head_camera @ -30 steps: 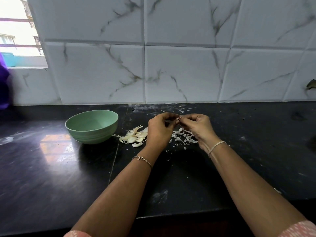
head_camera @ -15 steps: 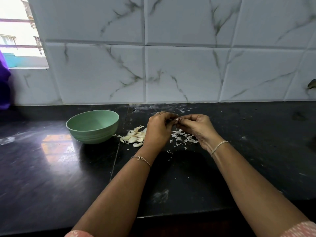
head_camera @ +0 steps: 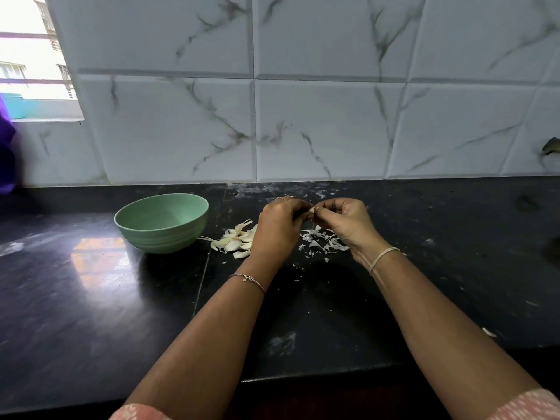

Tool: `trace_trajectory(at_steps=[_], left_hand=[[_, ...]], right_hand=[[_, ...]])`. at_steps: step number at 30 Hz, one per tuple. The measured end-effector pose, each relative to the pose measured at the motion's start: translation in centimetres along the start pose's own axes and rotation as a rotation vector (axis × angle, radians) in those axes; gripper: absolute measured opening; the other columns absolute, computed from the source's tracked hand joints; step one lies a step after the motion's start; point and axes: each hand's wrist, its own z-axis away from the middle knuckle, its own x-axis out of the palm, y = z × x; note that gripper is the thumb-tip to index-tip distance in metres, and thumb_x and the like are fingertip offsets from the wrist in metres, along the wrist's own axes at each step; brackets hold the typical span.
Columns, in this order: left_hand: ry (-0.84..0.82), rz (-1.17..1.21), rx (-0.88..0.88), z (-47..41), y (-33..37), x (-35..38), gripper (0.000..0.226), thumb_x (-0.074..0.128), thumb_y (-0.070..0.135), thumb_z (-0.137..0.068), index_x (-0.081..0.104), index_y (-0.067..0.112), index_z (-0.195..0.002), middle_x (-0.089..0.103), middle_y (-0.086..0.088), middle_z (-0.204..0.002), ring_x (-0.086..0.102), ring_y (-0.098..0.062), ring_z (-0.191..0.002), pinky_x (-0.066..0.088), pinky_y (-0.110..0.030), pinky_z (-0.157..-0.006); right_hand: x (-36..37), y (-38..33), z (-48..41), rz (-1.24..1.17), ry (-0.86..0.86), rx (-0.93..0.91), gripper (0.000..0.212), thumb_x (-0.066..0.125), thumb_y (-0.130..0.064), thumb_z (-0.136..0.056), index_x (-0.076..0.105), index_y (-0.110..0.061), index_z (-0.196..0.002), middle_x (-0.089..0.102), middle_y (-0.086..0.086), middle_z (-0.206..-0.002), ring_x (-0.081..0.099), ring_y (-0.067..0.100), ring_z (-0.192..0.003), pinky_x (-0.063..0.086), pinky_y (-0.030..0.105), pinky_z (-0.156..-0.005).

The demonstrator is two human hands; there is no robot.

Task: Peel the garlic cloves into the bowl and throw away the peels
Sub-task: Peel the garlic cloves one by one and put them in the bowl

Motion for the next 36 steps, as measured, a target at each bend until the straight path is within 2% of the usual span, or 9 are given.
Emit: trace_trajectory(at_steps=[5,8,11,15,19,23,26,31,36], left_hand=[[0.008,-0.017,0.025,0.0,-0.1,0.1,0.018,0.074,0.017,-0.085,0.075,0.011,-0.102,0.072,-0.007,-0.093,0.067,-0.021,-0.086,0.054,-0.037,-0.080],[-0.003,-0.028,0.014,-0.2,-0.4,0.3,0.019,0.073,0.017,-0.085,0.074,0.011,-0.103,0.072,-0.006,-0.094,0.067,-0.021,-0.088,0.055,-0.040,-0.081],[0.034,0.035,-0.030,-0.4,-0.4,0.5,0.016,0.073,0.015,-0.086,0.074,0.011,-0.100,0.073,-0.005,-0.093,0.068,-0.020,-0.087,0.055,-0.038,-0.081],[0.041,0.273,-0.258,-0.8,0.1,0.2,0.012,0.073,0.012,-0.086,0.074,0.012,-0.097,0.072,0.006,-0.086,0.067,-0.002,-0.079,0.053,-0.015,-0.079],[0.012,0.708,-0.500,-1.1,0.1,-0.2,0.012,0.067,0.004,-0.089,0.068,0.016,-0.089,0.068,0.000,-0.079,0.066,-0.006,-0.066,0.058,-0.022,-0.069],[-0.029,0.877,-0.595,-0.9,0.1,-0.1,0.010,0.059,0.002,-0.094,0.067,0.004,-0.100,0.065,-0.003,-0.077,0.062,-0.006,-0.063,0.058,-0.023,-0.065],[-0.062,0.894,-0.630,-0.8,0.0,0.0,0.014,0.058,0.001,-0.094,0.066,0.002,-0.106,0.066,-0.002,-0.080,0.064,-0.011,-0.068,0.058,-0.028,-0.072],[-0.127,0.885,-0.636,-0.8,0.3,0.0,0.017,0.057,0.001,-0.095,0.066,0.001,-0.109,0.066,-0.004,-0.089,0.064,-0.011,-0.073,0.058,-0.023,-0.071],[-0.134,0.828,-0.581,-0.7,0.0,0.3,0.007,0.067,0.004,-0.089,0.071,0.008,-0.093,0.069,-0.005,-0.077,0.062,-0.015,-0.071,0.055,-0.028,-0.073]], right_hand=[[0.4,0.1,0.0,0.046,-0.026,0.011,0.014,0.058,-0.002,-0.094,0.068,0.008,-0.097,0.067,0.010,-0.077,0.062,0.008,-0.063,0.049,0.012,-0.057],[0.5,0.4,-0.1,0.111,-0.029,0.013,0.016,0.055,-0.006,-0.095,0.068,0.003,-0.097,0.068,0.016,-0.086,0.060,0.019,-0.076,0.049,0.020,-0.064],[0.3,0.7,-0.3,0.248,-0.023,-0.032,0.012,0.056,-0.011,-0.095,0.068,-0.007,-0.091,0.064,0.009,-0.078,0.056,0.014,-0.070,0.044,0.027,-0.065],[-0.4,0.9,-0.3,0.758,-0.027,-0.162,0.009,0.056,-0.016,-0.094,0.064,-0.012,-0.095,0.066,0.003,-0.089,0.060,0.017,-0.079,0.044,0.028,-0.071],[-1.6,0.9,-0.2,1.023,-0.014,-0.242,0.017,0.055,-0.018,-0.097,0.070,-0.014,-0.104,0.061,0.004,-0.109,0.059,0.022,-0.101,0.045,0.032,-0.084],[-2.4,0.2,-0.1,0.994,0.068,-0.291,0.004,0.071,-0.018,-0.086,0.075,-0.017,-0.085,0.056,-0.003,-0.096,0.053,0.010,-0.084,0.038,0.020,-0.072],[-2.5,0.1,0.0,0.930,0.110,-0.274,0.022,0.077,-0.006,-0.075,0.061,-0.017,-0.064,0.056,-0.007,-0.073,0.049,0.003,-0.064,0.043,0.019,-0.058],[-1.5,0.1,-0.1,0.443,-0.001,-0.200,0.013,0.063,-0.004,-0.091,0.067,-0.015,-0.097,0.071,-0.001,-0.085,0.070,0.017,-0.077,0.059,0.031,-0.077],[-0.5,0.0,0.1,0.211,0.044,-0.180,0.005,0.078,-0.014,-0.081,0.074,-0.016,-0.084,0.074,0.007,-0.081,0.069,0.015,-0.072,0.059,0.031,-0.074]])
